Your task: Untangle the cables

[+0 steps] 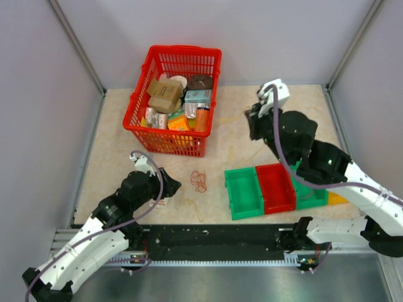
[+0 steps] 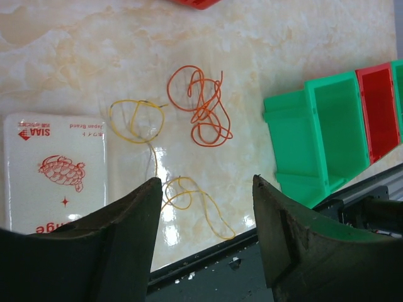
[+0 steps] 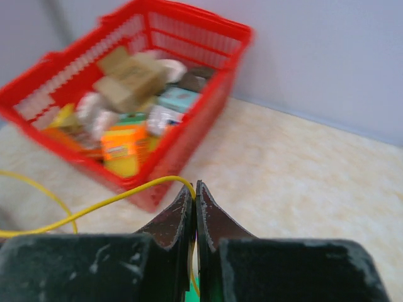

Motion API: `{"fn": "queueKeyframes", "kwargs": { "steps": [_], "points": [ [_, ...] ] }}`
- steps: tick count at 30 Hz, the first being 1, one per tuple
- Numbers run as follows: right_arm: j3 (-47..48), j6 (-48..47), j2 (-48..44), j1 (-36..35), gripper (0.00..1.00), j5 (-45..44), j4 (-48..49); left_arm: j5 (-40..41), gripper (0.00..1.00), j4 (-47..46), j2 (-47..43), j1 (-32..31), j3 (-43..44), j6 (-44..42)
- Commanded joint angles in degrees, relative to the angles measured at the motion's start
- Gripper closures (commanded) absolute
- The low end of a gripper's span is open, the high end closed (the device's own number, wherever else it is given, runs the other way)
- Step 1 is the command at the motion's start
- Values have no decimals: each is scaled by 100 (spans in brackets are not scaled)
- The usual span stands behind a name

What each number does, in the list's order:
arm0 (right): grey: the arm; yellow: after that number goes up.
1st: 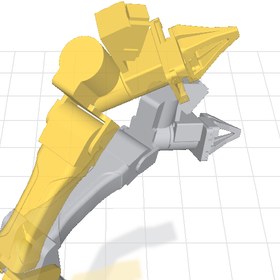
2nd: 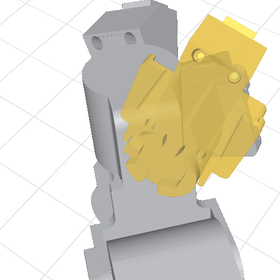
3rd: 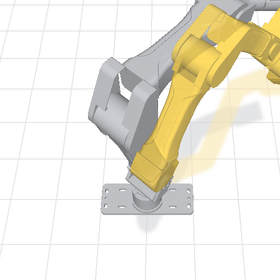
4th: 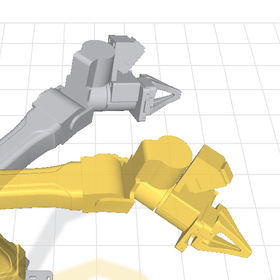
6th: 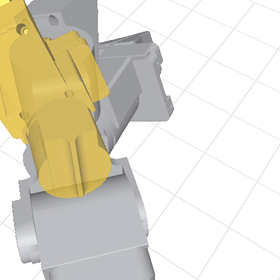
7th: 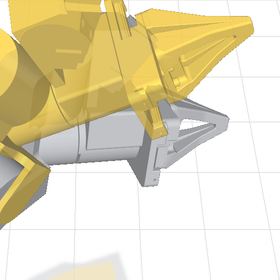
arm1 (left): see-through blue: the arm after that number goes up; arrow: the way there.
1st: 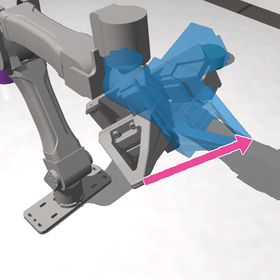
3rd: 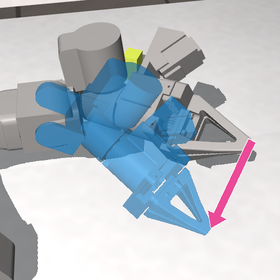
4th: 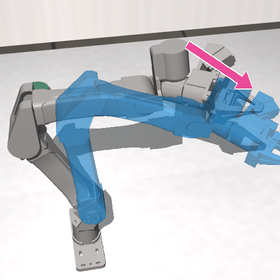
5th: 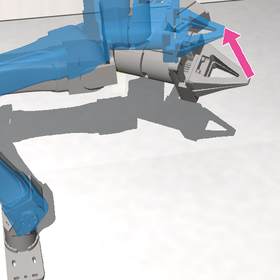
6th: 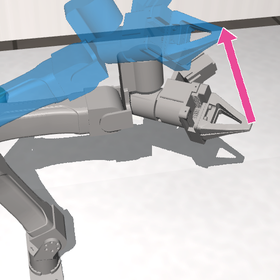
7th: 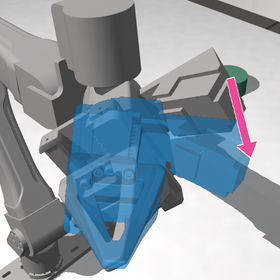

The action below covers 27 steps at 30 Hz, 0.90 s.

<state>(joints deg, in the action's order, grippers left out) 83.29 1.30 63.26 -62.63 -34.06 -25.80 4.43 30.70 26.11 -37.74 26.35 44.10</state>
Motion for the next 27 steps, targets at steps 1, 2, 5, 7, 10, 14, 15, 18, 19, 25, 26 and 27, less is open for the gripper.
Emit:
{"fn": "queueKeyframes", "kwargs": {
  "steps": [1,2,5,7,10,14,15,18,19,25,26,27],
  "points": [
    [302,1122,-121,1319,100,-1059,-1390,-345,36,-565,192,-14,72,-112],
    [294,1353,-174,1802,100,-1024,-1653,-381,36,-565,236,-14,90,-120],
    [83,1880,-306,2780,100,-1548,-2304,-416,36,-591,316,-23,81,-129],
    [-22,2198,-376,3482,100,-1551,-2692,-590,36,-591,351,-14,81,-129],
    [-452,2488,-525,4774,100,-1436,-2869,-653,36,-661,404,-14,63,-138],
    [-1015,2857,-675,5874,100,-1350,-2834,-750,35,-811,623,-14,72,-165],
    [-1112,2919,-675,6111,100,-1140,-2764,-802,36,-872,667,-6,72,-165],
    [-1454,2972,-701,6491,100,-856,-2510,-987,35,-987,869,-14,177,-208],
    [-1586,2972,-719,6535,100,-917,-2439,-1031,36,-987,939,-14,230,-243],
    [-2640,2701,-1289,7132,100,-1094,-1395,-1014,36,-784,975,-14,424,-402],
    [-2903,2570,-1386,7229,100,-1041,-1079,-1014,36,-819,923,-6,398,-393],
    [-3097,2499,-1465,7343,100,-963,-841,-1066,36,-881,896,-14,354,-384]
  ]
}}
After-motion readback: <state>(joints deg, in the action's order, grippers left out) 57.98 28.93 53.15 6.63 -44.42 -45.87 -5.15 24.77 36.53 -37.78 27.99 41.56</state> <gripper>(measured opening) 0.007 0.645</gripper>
